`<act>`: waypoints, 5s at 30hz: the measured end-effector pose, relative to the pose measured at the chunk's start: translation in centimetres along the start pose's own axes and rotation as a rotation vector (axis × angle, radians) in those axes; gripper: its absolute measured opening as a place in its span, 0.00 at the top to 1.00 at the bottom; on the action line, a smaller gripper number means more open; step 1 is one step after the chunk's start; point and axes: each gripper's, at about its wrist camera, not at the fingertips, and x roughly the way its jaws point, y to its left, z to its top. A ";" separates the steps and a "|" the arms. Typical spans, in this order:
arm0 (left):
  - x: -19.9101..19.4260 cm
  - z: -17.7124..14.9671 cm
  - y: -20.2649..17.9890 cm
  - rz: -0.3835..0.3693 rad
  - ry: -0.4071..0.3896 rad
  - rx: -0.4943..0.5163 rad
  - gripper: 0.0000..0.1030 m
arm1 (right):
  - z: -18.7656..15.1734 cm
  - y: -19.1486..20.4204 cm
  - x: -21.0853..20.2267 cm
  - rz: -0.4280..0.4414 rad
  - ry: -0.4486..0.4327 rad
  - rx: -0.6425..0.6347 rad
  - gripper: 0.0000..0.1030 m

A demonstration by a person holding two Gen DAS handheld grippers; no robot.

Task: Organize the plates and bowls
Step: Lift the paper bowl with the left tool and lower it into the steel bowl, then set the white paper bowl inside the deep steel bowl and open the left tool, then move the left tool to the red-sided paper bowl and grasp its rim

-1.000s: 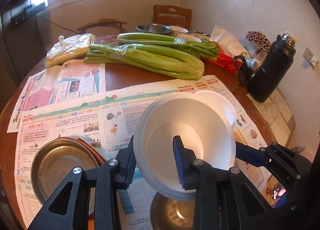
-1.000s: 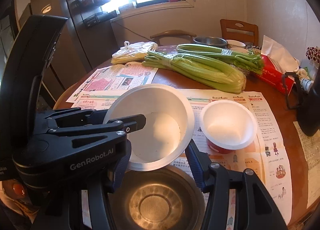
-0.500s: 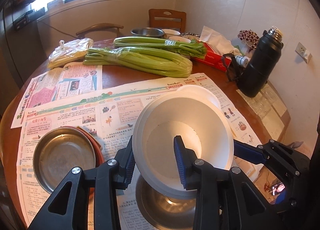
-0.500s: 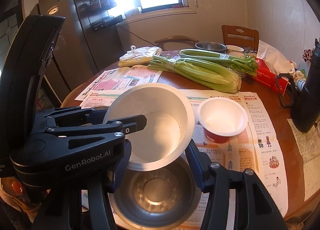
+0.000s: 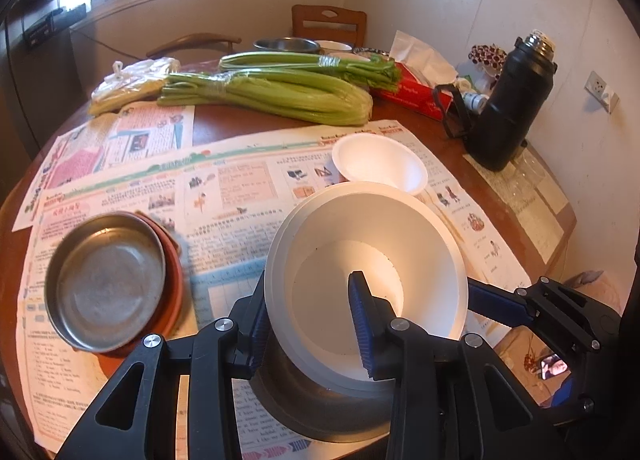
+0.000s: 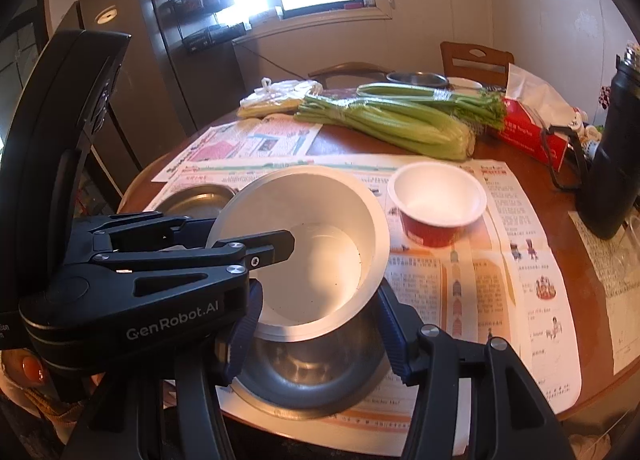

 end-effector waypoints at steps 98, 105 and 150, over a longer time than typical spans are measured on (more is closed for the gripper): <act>-2.1 1.3 -0.2 0.097 -0.051 0.010 0.48 | 1.1 -4.0 -1.4 -0.032 -0.081 0.058 0.45; -1.6 2.7 -0.5 0.086 -0.053 0.024 0.47 | 2.1 -4.8 -1.3 -0.045 -0.093 0.075 0.44; 14.7 12.4 -2.7 0.044 0.171 0.043 0.44 | 6.2 -13.8 9.0 -0.124 0.058 0.209 0.44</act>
